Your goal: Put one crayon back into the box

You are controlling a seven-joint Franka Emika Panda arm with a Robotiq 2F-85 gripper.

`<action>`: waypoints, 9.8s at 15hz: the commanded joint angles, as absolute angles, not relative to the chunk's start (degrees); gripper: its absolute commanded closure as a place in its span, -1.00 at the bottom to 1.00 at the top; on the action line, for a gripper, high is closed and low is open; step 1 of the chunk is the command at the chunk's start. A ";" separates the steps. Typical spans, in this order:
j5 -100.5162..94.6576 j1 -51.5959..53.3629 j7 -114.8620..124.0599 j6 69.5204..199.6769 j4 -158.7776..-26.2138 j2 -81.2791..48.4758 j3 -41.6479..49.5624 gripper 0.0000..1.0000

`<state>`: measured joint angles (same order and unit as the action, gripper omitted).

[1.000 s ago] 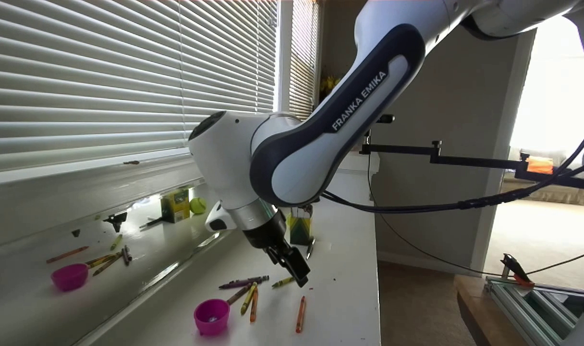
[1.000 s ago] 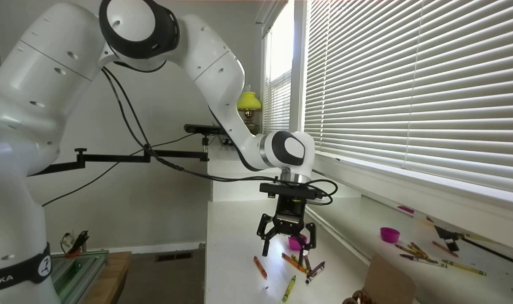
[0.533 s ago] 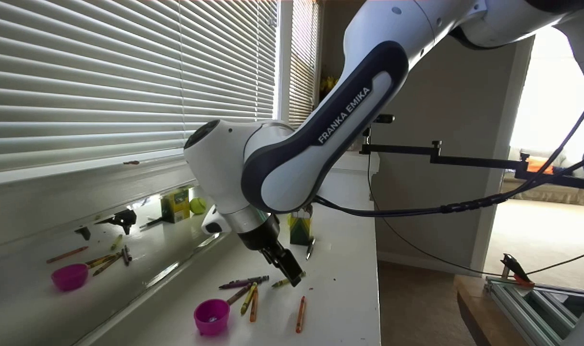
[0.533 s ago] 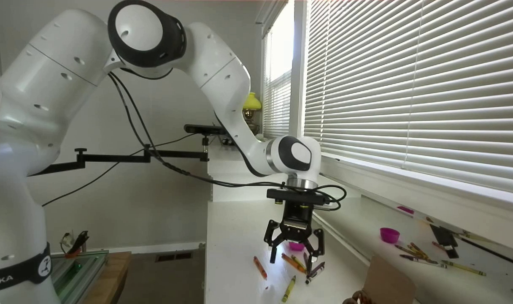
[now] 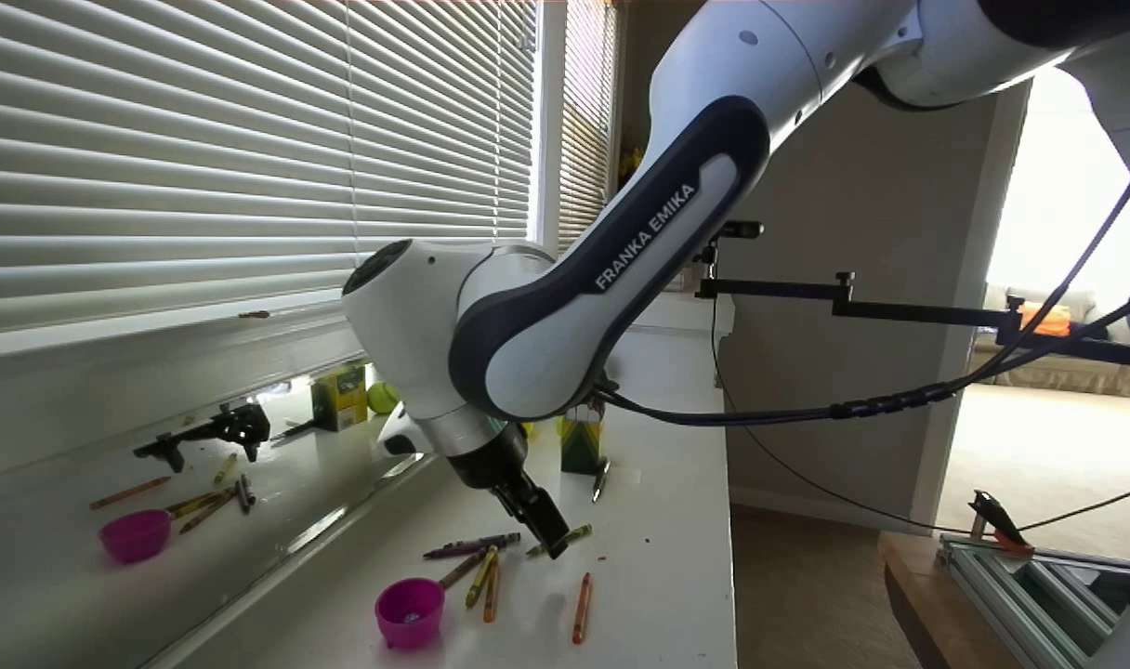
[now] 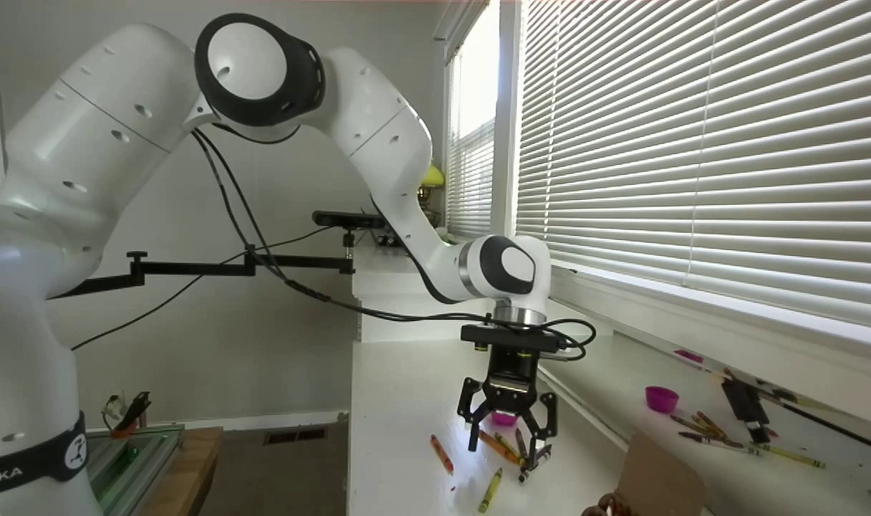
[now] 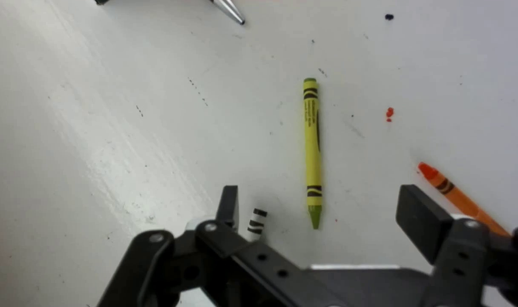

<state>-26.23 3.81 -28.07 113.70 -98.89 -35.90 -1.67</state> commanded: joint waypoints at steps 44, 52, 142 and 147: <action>-28.27 3.41 -30.45 113.87 -108.89 -18.26 -2.85 0.95; -28.78 0.70 -25.50 121.59 -125.30 -0.53 -0.65 0.95; -94.26 -9.78 114.07 143.51 -127.14 -7.83 8.64 0.95; -95.51 -9.46 114.63 143.81 -127.17 -8.26 8.28 0.95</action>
